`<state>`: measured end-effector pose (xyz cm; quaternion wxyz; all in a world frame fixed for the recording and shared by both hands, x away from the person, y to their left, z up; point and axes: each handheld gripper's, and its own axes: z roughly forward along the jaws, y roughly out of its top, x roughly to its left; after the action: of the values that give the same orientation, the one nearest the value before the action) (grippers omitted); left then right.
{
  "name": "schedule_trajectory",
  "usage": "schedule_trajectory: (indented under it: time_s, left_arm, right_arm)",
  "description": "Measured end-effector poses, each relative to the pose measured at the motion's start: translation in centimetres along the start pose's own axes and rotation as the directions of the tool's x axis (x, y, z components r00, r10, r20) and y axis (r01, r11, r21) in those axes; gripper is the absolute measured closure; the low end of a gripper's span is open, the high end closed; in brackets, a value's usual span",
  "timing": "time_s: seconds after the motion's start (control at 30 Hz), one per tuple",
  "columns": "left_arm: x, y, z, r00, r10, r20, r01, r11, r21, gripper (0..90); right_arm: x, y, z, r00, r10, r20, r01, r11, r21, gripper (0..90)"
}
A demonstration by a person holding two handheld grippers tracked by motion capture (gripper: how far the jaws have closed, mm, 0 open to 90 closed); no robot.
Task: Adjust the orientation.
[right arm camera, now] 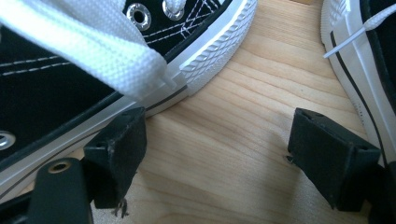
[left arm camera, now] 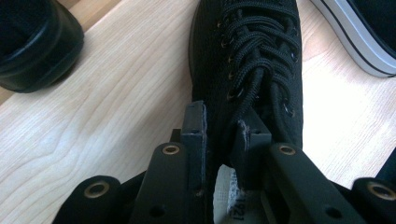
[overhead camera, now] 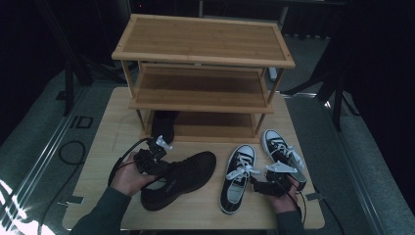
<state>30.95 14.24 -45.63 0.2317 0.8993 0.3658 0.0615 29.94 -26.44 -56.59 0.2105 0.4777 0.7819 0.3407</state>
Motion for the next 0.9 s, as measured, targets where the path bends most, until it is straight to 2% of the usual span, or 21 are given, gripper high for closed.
schedule_trajectory:
  time_s: [0.33, 0.4, 0.47, 0.53, 0.67, 0.73, 0.77, 0.8, 0.9]
  left_arm:
    - [0.3, 0.7, 1.2, 0.9993, 0.03, 0.022, -0.031, 0.9992, 0.024, 77.8]
    - [0.6, 0.8, 1.7, 0.9986, 0.031, 0.042, -0.032, 0.9989, 0.033, 78.2]
    - [0.6, 0.9, 1.8, 0.9984, 0.032, 0.046, -0.034, 0.9989, 0.033, 79.7]
    - [0.6, 1.0, 2.0, 0.9965, 0.06, 0.057, -0.063, 0.9972, 0.041, 82.1]
    - [0.7, 1.1, 2.1, 0.9955, 0.062, 0.071, -0.065, 0.9965, 0.051, 86.6]
    - [0.9, 1.1, 2.0, 0.996, 0.032, 0.084, -0.036, 0.9983, 0.045, 87.0]
    - [0.9, 1.1, 2.0, 0.996, 0.032, 0.084, -0.036, 0.9983, 0.045, 87.1]
    - [1.2, 0.9, 1.9, 0.9948, 0.005, 0.102, -0.008, 0.9994, 0.033, 87.2]
    - [1.3, 0.8, 1.9, 0.9929, -0.016, 0.118, 0.013, 0.9995, 0.028, 87.2]
  right_arm:
    - [0.0, 0.0, 0.0, 1.0, 0.0, 0.0, 0.0, 1.0, 0.0, 19.5]
    - [0.0, 0.0, 0.0, 1.0, 0.0, 0.0, 0.0, 1.0, 0.0, 19.5]
    - [0.0, 0.0, 0.0, 1.0, -0.001, 0.0, 0.001, 1.0, 0.0, 19.5]
    - [0.0, 0.0, 0.0, 1.0, -0.001, 0.0, 0.001, 1.0, 0.0, 19.5]
    - [0.0, 0.0, 0.0, 1.0, -0.001, 0.0, 0.001, 1.0, 0.0, 19.5]
    - [0.0, 0.0, 0.0, 1.0, -0.001, 0.0, 0.001, 1.0, 0.0, 19.5]
    - [0.0, 0.0, 0.0, 1.0, -0.001, 0.0, 0.001, 1.0, 0.0, 19.5]
    - [0.0, 0.0, 0.0, 1.0, -0.001, 0.0, 0.001, 1.0, 0.0, 19.5]
    - [0.0, 0.0, 0.0, 1.0, -0.001, 0.0, 0.001, 1.0, 0.0, 19.5]
